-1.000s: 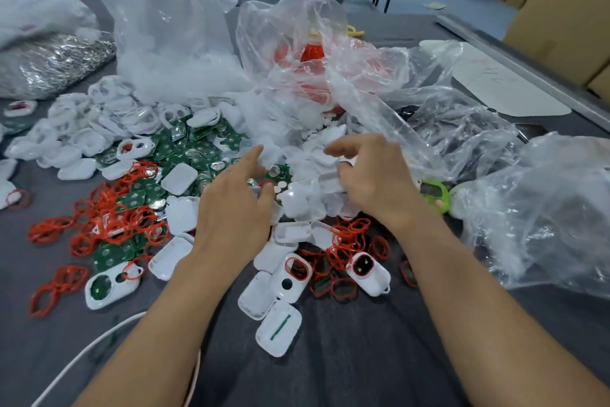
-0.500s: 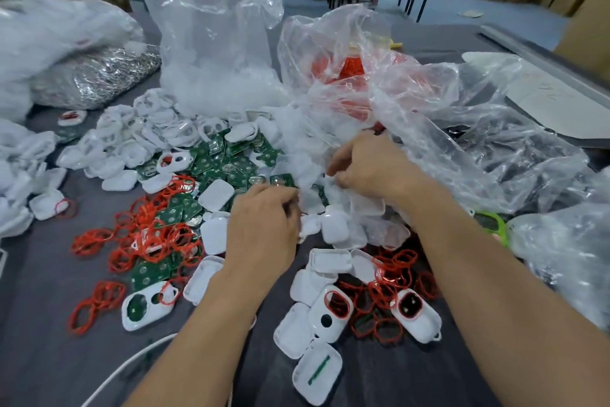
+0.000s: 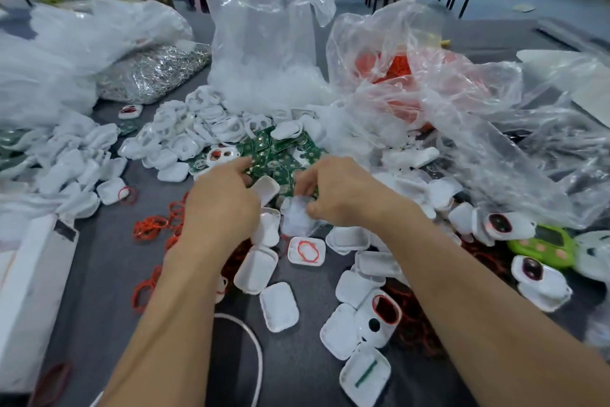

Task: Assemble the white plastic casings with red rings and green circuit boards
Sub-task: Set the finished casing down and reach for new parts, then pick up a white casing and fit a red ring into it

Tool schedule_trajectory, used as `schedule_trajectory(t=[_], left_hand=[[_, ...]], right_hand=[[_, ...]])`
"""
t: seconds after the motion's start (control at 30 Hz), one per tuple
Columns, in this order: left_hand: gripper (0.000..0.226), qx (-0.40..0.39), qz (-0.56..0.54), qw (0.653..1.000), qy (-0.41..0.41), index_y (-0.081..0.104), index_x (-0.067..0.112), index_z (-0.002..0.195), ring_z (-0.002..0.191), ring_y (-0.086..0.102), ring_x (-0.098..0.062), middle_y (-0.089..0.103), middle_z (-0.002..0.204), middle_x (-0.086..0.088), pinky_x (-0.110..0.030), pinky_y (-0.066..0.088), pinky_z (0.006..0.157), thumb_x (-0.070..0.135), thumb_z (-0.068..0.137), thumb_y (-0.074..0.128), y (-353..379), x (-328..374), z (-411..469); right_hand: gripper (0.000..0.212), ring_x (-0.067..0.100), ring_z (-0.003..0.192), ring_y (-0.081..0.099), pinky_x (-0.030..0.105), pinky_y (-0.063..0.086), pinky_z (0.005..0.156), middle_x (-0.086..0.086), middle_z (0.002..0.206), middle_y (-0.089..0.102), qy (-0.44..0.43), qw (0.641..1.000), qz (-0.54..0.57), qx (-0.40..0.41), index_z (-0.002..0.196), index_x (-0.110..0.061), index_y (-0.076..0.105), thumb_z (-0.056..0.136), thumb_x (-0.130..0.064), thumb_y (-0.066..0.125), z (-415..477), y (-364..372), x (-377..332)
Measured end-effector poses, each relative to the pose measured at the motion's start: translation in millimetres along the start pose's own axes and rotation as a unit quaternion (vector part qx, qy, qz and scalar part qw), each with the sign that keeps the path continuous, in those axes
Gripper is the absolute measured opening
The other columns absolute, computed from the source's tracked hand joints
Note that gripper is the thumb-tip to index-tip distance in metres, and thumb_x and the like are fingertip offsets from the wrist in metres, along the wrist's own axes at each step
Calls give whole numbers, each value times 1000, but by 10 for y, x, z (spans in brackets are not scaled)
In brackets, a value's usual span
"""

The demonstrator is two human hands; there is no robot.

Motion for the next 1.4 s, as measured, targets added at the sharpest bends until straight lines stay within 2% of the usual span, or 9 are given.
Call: schedule_trajectory(t=[0.17, 0.37, 0.57, 0.7, 0.83, 0.97, 1.13, 1.3, 1.4], left_hand=[[55, 10, -3, 1000, 13, 68, 25, 133, 102, 66, -22, 74, 104, 3, -37, 55, 89, 4, 82, 64, 34, -76, 15], [44, 74, -89, 993, 17, 71, 29, 126, 96, 66, -8, 73, 100, 14, -31, 52, 96, 11, 86, 67, 35, -105, -19], [40, 90, -136, 986, 22, 76, 34, 111, 72, 65, 5, 72, 81, 23, -28, 58, 79, 9, 86, 60, -70, -30, -70], [34, 74, -119, 989, 47, 77, 38, 106, 76, 66, 6, 75, 85, 20, -23, 54, 72, 15, 86, 61, -105, 63, -159], [28, 20, -58, 997, 40, 78, 38, 98, 79, 68, -7, 73, 82, 20, -28, 55, 72, 17, 86, 64, -150, -55, -223], [38, 22, -42, 999, 2, 75, 40, 95, 86, 69, -5, 72, 81, 22, -32, 59, 82, 8, 86, 57, -268, -276, -253], [49, 42, -67, 996, -28, 76, 39, 99, 85, 68, -1, 73, 80, 23, -33, 59, 81, 3, 76, 51, -405, -464, -306], [60, 11, -81, 996, -33, 73, 24, 123, 85, 68, -4, 72, 89, 17, -30, 58, 85, -8, 77, 52, -457, -614, -347], [40, 37, -67, 997, -25, 77, 36, 97, 74, 65, 5, 71, 76, 19, -23, 54, 74, 4, 75, 66, -604, -659, -431]], right_hand=[[17, 17, 83, 69, 25, 55, 75, -1, 91, 76, 49, 998, 12, 43, 79, -27, 72, 81, -10, 73, -15, 2, 37], [8, 19, 90, 71, 34, 58, 86, -5, 91, 77, 51, 975, 29, 212, 93, -24, 80, 86, -22, 76, -346, -87, 76], [18, 17, 81, 67, 30, 56, 71, -3, 87, 72, 88, 993, -78, 0, 91, -25, 74, 76, -27, 82, -575, -28, 114], [25, 12, 78, 63, 17, 46, 62, -9, 86, 71, 82, 994, -64, 22, 87, -30, 72, 79, -7, 69, -567, -23, 171], [25, 17, 88, 67, 28, 54, 80, -6, 93, 74, 97, 985, -53, 135, 98, -32, 78, 85, -14, 67, -651, -18, 204], [18, -6, 67, 62, 5, 41, 60, -24, 66, 67, 8, 991, 87, 101, 86, -30, 79, 80, -15, 74, -677, 192, -142], [58, 26, 118, 56, 33, 40, 87, 5, 129, 61, -34, 998, -25, 43, 146, -25, 50, 92, -36, 69, -459, 509, -506], [46, 33, 129, 56, 43, 46, 101, 6, 141, 58, 3, 992, -111, 60, 143, -28, 52, 99, -34, 60, -337, 396, -503], [53, 31, 128, 55, 42, 43, 104, 4, 141, 60, 50, 985, -115, 119, 146, -30, 51, 94, -33, 62, -332, 306, -484]])
Point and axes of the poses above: each hand's wrist, its own z-axis towards the middle knuckle, its own y-axis out of the palm, x = y × z, the point moved 2 cm from there along z, towards the middle knuckle
